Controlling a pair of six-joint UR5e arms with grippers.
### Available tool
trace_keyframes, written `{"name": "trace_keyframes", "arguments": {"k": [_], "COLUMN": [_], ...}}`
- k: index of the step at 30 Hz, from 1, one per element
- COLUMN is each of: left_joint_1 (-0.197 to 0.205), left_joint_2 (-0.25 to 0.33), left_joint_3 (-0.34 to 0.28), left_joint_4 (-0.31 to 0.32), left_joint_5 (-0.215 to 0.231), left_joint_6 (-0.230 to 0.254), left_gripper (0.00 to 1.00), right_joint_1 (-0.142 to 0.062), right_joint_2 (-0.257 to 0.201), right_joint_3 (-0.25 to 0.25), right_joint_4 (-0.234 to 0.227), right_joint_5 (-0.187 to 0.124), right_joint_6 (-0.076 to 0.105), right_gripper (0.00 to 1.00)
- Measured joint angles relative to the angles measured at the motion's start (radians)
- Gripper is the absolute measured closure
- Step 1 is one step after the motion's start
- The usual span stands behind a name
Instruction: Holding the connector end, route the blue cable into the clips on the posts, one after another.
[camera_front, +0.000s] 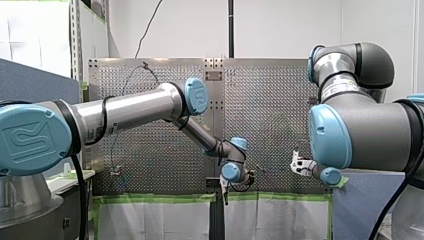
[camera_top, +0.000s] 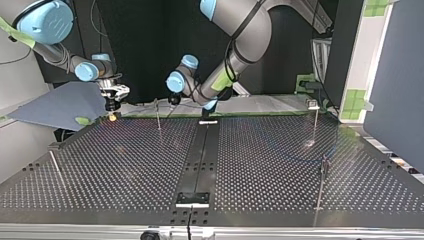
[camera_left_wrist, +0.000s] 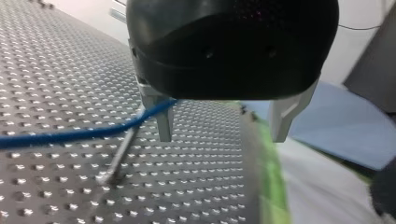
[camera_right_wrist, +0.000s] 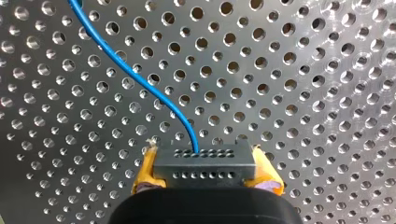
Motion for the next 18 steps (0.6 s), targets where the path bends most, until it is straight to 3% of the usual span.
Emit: {"name": "trace_keyframes", "arguments": {"k": [12, 18], "left_joint_1": [-0.021, -0.047], "left_joint_2": [0.095, 0.106], "left_joint_3": [-0.113, -0.159], "left_joint_4": [0.049, 0.052], "left_joint_5": [0.007, 0.032], "left_joint_6": [0.019, 0.02], "left_gripper": [0.0, 0.0], "right_joint_1": [0.0, -0.001], "right_joint_2": [0.004, 0.005], "right_joint_3": [-0.001, -0.001], "right_joint_4": [0.001, 0.002], "right_joint_5": [0.0, 0.0], "right_joint_6": [0.0, 0.0], "right_gripper": [1.0, 1.0]}}
